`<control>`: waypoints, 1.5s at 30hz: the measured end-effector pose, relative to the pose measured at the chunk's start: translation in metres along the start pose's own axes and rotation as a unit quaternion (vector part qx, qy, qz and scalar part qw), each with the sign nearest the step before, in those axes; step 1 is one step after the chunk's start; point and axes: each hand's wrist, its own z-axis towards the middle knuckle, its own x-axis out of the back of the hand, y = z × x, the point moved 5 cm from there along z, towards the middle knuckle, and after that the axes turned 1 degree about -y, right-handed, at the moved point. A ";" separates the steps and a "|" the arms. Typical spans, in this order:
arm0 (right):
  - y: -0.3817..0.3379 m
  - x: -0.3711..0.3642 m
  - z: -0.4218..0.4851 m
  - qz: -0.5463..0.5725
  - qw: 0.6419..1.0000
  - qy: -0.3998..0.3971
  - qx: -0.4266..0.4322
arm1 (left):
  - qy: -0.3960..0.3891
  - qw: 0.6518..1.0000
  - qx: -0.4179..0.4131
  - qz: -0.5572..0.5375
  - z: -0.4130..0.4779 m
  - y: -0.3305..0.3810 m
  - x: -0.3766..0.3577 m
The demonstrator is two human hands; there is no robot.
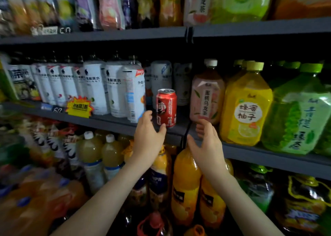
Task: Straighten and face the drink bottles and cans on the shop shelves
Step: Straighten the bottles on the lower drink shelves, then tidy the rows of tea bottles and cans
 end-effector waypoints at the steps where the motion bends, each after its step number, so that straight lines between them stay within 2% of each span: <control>1: -0.002 -0.006 0.005 0.007 1.000 0.001 -0.006 | 0.003 1.000 -0.003 -0.004 0.008 -0.001 -0.003; 5: -0.008 -0.030 0.030 0.052 0.998 0.001 -0.034 | 0.002 0.999 -0.008 -0.033 0.037 0.001 -0.023; 9: -0.011 -0.050 0.057 0.102 0.991 -0.023 -0.089 | -0.028 0.997 0.036 -0.068 0.058 -0.002 -0.039; 12: -0.015 -0.057 0.074 0.132 0.981 -0.064 -0.128 | -0.037 0.995 0.061 -0.076 0.067 -0.007 -0.044; 15: -0.024 -0.057 0.083 0.110 0.975 -0.130 -0.142 | -0.056 0.992 0.069 -0.085 0.060 -0.003 -0.037; 18: -0.037 -0.045 0.090 0.093 0.965 -0.156 -0.190 | -0.115 0.988 0.062 -0.085 0.054 0.020 -0.017; 21: -0.056 -0.025 0.087 0.062 0.953 -0.166 -0.244 | -0.186 0.973 0.089 -0.101 0.043 0.048 0.011; 24: -0.085 -0.007 0.069 0.021 0.939 -0.196 -0.281 | -0.239 0.961 0.124 -0.067 0.027 0.065 0.045; 29: -0.158 0.015 0.053 0.012 0.918 -0.253 -0.305 | -0.290 0.946 0.111 -0.089 0.028 0.095 0.113; 35: -0.279 0.036 0.102 0.070 0.914 -0.262 -0.301 | -0.344 0.922 0.152 -0.094 0.080 0.148 0.223; 41: -0.409 0.059 0.185 0.098 0.925 -0.259 -0.259 | -0.325 0.929 0.130 -0.124 0.166 0.218 0.323; 45: -0.457 0.083 0.216 0.153 0.924 -0.248 -0.247 | -0.283 0.947 0.086 -0.123 0.203 0.264 0.364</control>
